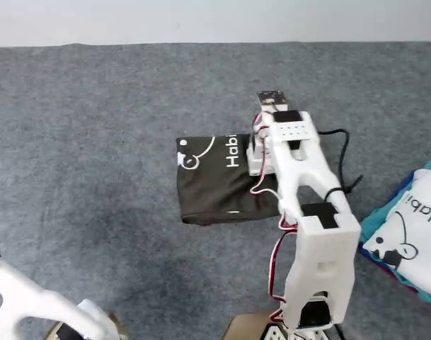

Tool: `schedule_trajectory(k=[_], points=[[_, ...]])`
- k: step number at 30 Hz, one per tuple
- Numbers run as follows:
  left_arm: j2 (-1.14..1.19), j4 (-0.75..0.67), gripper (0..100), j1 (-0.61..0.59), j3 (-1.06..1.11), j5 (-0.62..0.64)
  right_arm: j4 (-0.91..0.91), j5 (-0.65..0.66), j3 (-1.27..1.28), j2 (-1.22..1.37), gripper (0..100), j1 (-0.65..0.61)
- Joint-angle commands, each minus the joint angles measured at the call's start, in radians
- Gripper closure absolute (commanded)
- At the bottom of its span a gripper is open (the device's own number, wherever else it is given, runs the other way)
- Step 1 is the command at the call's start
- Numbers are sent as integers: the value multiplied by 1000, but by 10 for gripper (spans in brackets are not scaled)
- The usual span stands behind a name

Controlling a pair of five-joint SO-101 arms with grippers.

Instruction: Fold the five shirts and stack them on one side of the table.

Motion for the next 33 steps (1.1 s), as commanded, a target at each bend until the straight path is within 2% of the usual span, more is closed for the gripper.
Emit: schedule_trajectory(k=[1,9,14,17,20,24,27,33], points=[[-20,17,997,5,-2,-5,-28,157,-8,-117,988,91],[-21,17,997,2,-2,-5,-183,546,-8,-142,988,196],[-21,17,997,5,-2,-3,-338,767,-8,-110,988,194],[-21,17,997,3,-2,-3,-409,841,-8,-81,988,185],[-21,18,997,-2,-2,-3,-421,868,-8,-70,980,183],[-23,18,997,-2,-2,-5,-415,867,-8,-70,858,200],[-23,18,997,-2,-2,-5,-421,796,-12,-71,812,216],[-23,17,997,5,-2,-5,-414,612,-109,-85,809,239]])
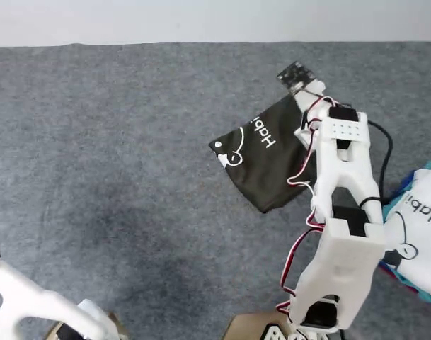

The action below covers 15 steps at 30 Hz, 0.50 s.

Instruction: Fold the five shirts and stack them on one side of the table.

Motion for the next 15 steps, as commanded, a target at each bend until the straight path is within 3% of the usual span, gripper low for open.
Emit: schedule_trajectory(k=[1,15], points=[[-21,17,997,5,-2,-5,-8,-150,-107,-38,809,15],[-17,2,997,6,-2,-5,194,-970,-121,-300,809,-21]])
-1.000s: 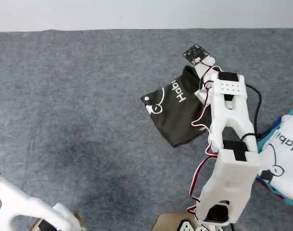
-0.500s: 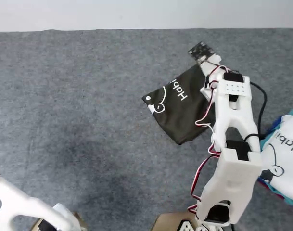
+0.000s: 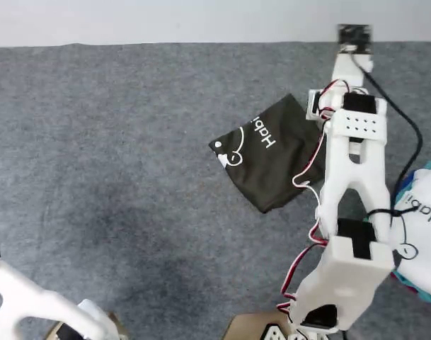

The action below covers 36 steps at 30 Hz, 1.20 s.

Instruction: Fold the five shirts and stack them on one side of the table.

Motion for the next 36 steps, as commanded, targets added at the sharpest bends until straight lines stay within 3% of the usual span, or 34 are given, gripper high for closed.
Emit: schedule_trajectory(k=[1,6,10,18,26,36], points=[[-17,2,997,6,-2,-5,99,-219,-61,-116,809,-24],[-20,2,997,6,-2,-5,298,-486,-61,-143,808,-67],[-15,3,997,20,-1,-3,352,-609,-60,-96,797,-113],[-17,3,997,114,31,-2,311,-842,-66,96,512,-179],[-15,-6,997,123,31,-6,166,-908,-66,234,514,-188],[-15,-61,997,123,70,-6,-53,-901,-66,381,604,-191]])
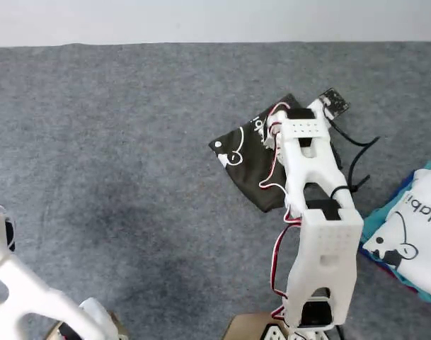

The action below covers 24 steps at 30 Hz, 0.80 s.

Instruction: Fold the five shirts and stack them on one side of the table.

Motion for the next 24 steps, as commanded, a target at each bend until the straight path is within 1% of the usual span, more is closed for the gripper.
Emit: schedule_trajectory(k=[1,6,9,12,16,17,19,20,24], points=[[-15,-28,997,6,12,-6,-56,-3,-66,30,609,-10],[-15,-51,997,6,22,-6,-42,-3,-66,76,623,-4],[-15,-63,997,6,22,-6,-8,37,-66,76,679,-5],[-15,-63,997,8,22,-6,25,69,-66,76,783,-2],[-15,-63,997,8,22,-6,56,150,-84,76,980,21],[-15,-63,997,8,22,-6,71,170,-98,76,996,27],[-15,-63,997,8,22,-6,137,196,-146,76,973,41],[-15,-63,997,8,22,-6,180,207,-184,76,990,53],[-15,-58,997,8,22,-6,397,296,-354,76,990,102]])
